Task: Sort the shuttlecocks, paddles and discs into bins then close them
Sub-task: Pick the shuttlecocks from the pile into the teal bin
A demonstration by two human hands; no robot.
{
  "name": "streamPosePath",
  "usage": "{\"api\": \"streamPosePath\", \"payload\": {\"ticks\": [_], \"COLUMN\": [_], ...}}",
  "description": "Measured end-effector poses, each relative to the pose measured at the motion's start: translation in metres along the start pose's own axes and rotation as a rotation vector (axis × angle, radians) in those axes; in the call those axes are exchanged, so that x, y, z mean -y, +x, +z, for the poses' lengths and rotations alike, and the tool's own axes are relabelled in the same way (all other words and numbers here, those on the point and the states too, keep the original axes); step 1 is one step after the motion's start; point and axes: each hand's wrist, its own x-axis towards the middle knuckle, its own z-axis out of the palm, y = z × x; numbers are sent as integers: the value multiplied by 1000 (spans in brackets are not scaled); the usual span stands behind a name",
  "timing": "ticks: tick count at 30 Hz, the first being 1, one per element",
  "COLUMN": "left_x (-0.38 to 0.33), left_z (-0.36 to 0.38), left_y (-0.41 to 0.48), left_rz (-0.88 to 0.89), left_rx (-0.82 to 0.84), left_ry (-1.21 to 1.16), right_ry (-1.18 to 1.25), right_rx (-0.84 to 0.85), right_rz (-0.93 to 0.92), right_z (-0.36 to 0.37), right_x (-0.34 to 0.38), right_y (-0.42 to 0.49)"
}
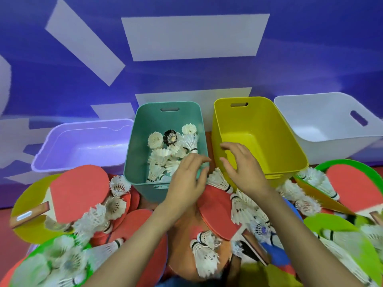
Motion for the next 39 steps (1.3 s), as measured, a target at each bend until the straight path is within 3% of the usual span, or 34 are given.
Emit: {"api": "streamPosePath", "payload": {"ticks": [3,6,8,11,14,21,28,34,39], "left_x": [-12,-10,-9,-12,-16,-14,-29,-40,-37], "left_z": [28,56,68,76,79,89,64,14,-19], "left_y": [-15,-25,-27,-25,-21,-25,-34,-27,-15], "left_rz": [82,-80,-229,-318,-347,-318,-191,-115,-155], "left_rx": [118,336,435,479,443,350,98,-45,-186], "left_ry": [-4,88,155,197,230,242,108,0,-60], "right_ry": [36,31,36,61,59,-21,-32,61,132], "right_rx": [-36,12,135,375,501,556,304,271,221], "right_rz": [64,74,84,143,180,136,128,54,7], "right_z": [-7,-11,-12,-13,-12,-10,-18,-39,-46], "right_x": [-15,-33,-44,-54,-57,-62,-60,-30,-5], "right_y": [-31,-55,-68,-82,-87,-85,-82,-58,-27]}}
